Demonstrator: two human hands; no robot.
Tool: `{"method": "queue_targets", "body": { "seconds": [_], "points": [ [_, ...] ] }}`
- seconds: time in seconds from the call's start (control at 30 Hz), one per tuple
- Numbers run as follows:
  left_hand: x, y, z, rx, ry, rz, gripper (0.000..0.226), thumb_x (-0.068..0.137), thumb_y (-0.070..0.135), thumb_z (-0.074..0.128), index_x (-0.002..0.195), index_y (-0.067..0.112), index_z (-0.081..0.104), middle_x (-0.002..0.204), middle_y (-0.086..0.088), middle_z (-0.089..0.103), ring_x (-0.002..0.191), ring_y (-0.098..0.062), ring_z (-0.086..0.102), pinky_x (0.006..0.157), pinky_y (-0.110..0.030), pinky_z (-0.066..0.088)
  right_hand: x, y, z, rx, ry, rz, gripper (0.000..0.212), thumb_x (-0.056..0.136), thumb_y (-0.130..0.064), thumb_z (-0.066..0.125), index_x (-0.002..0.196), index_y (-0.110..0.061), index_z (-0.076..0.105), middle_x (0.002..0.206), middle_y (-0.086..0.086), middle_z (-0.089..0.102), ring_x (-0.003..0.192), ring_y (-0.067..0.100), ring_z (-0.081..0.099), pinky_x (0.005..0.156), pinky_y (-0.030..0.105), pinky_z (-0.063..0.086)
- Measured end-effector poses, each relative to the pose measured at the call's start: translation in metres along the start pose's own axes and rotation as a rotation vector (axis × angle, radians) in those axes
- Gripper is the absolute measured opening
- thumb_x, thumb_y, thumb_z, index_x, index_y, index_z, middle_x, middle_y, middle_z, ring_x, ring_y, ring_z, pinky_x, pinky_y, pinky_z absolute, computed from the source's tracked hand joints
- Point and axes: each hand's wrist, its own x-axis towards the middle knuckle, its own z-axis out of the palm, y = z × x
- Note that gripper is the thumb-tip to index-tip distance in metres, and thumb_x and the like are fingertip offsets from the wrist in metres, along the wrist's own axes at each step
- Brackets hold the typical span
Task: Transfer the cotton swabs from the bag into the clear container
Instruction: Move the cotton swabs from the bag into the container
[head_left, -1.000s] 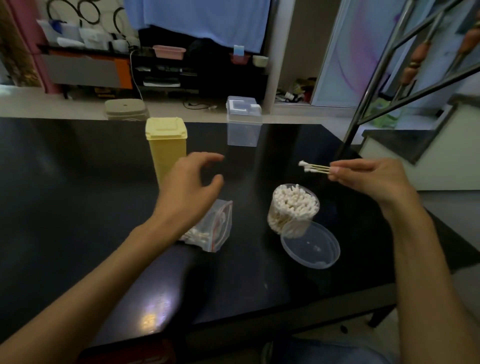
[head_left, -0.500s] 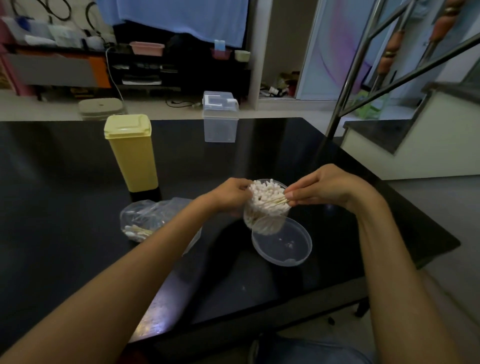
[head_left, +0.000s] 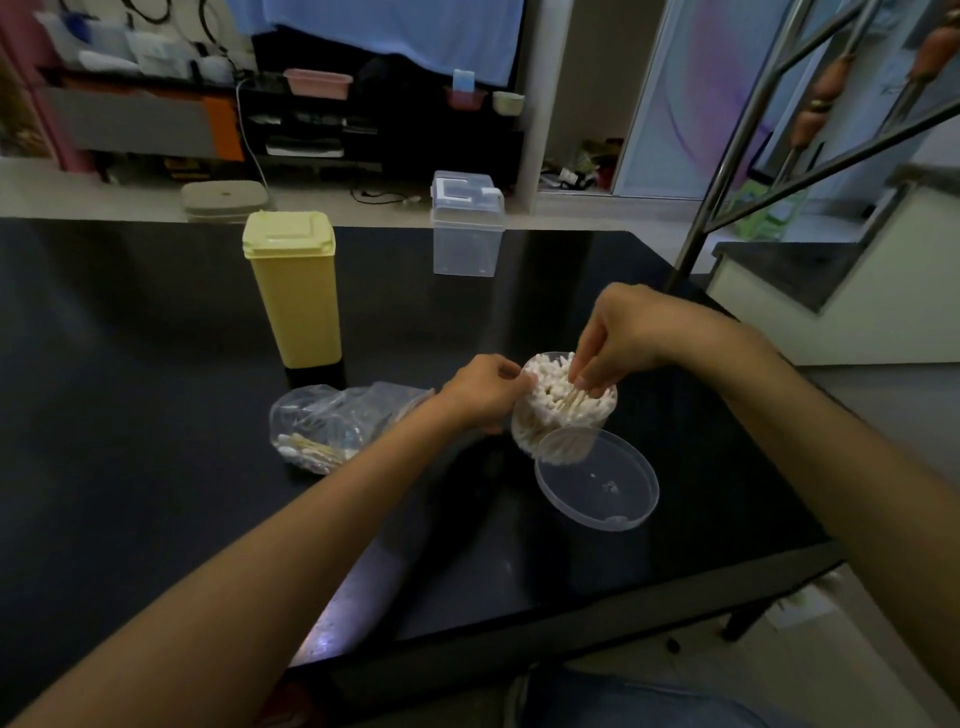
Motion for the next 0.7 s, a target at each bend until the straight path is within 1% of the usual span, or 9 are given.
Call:
{"method": "queue_targets", "body": {
  "seconds": [0.1,0.17,0.23,0.33,0.43,0.5,0.6,0.63,0.7],
  "points": [
    [-0.002,0.002,0.000,0.038,0.008,0.011,0.016,0.096,0.029,0.049,0.083,0.021,0.056,0.113,-0.016,0.064,0.102,-0.031,0.064,0.090,-0.045,0.053,0.009,-0.008,0.022,-0.210,0.065,-0.015,0.026,0.075,-0.016,0.076,0.099,-0.010,0.069,0.097,0.006,0.068,0.089,0.018,0.065,0.084,0.033,0.055],
    [-0.003,0.002,-0.001,0.055,0.004,0.008,0.020,0.096,0.029,0.049,0.077,0.025,0.052,0.113,-0.016,0.064,0.102,-0.031,0.064,0.090,-0.048,0.052,0.013,-0.007,0.034,-0.266,0.085,-0.023,0.030,0.076,-0.018,0.076,0.104,-0.012,0.068,0.102,0.005,0.065,0.091,0.019,0.062,0.084,0.033,0.055],
    [-0.003,0.001,-0.002,0.052,-0.009,0.009,0.016,0.097,0.030,0.047,0.087,0.021,0.055,0.114,-0.015,0.064,0.102,-0.031,0.064,0.090,-0.048,0.053,0.015,-0.002,0.033,-0.244,0.051,-0.043,0.030,0.076,-0.020,0.075,0.104,-0.015,0.070,0.105,0.004,0.064,0.093,0.018,0.062,0.084,0.031,0.054],
    [-0.004,0.002,-0.008,0.053,0.006,0.024,0.027,0.099,0.026,0.042,0.118,0.013,0.056,0.118,-0.012,0.061,0.105,-0.029,0.062,0.092,-0.043,0.052,0.011,0.008,0.016,-0.082,-0.124,-0.091,0.030,0.077,-0.018,0.074,0.107,-0.022,0.069,0.099,-0.004,0.065,0.096,0.014,0.063,0.085,0.026,0.051],
    [-0.012,0.007,-0.015,0.148,-0.010,0.147,0.038,0.097,0.013,0.040,0.134,0.013,0.046,0.136,-0.009,0.051,0.122,-0.024,0.051,0.104,-0.041,0.042,0.007,0.021,0.003,0.097,-0.255,-0.123,0.038,0.077,-0.020,0.074,0.114,-0.023,0.065,0.105,-0.008,0.067,0.104,0.009,0.061,0.089,0.024,0.048],
    [-0.027,0.009,-0.018,0.306,-0.033,0.273,0.051,0.094,0.012,0.043,0.143,0.019,0.035,0.149,-0.003,0.037,0.133,-0.020,0.040,0.110,-0.039,0.034,0.005,0.031,0.007,0.111,-0.125,-0.199,0.037,0.081,-0.023,0.070,0.118,-0.022,0.064,0.113,-0.005,0.066,0.108,0.010,0.060,0.096,0.031,0.048],
    [-0.052,0.004,-0.015,0.574,-0.074,0.490,0.072,0.087,0.003,0.044,0.150,0.026,0.018,0.158,0.007,0.016,0.141,-0.011,0.022,0.108,-0.020,0.023,-0.012,0.045,0.038,0.096,0.353,-0.387,0.036,0.092,-0.026,0.055,0.127,-0.020,0.058,0.124,-0.002,0.062,0.114,0.008,0.056,0.101,0.032,0.046],
    [-0.056,0.002,-0.013,0.638,-0.086,0.523,0.077,0.085,-0.001,0.042,0.150,0.026,0.013,0.159,0.008,0.011,0.143,-0.008,0.017,0.106,-0.013,0.018,-0.022,0.049,0.050,0.103,0.434,-0.433,0.038,0.095,-0.029,0.048,0.132,-0.021,0.053,0.131,-0.004,0.058,0.119,0.005,0.052,0.104,0.031,0.043],
    [-0.060,-0.007,-0.011,0.730,-0.092,0.519,0.080,0.084,-0.003,0.039,0.151,0.027,0.007,0.159,0.009,0.005,0.144,-0.005,0.009,0.109,-0.013,0.012,-0.035,0.052,0.073,0.124,0.383,-0.438,0.045,0.098,-0.037,0.034,0.142,-0.026,0.038,0.145,-0.011,0.042,0.131,-0.003,0.036,0.113,0.026,0.030]
  ]
}}
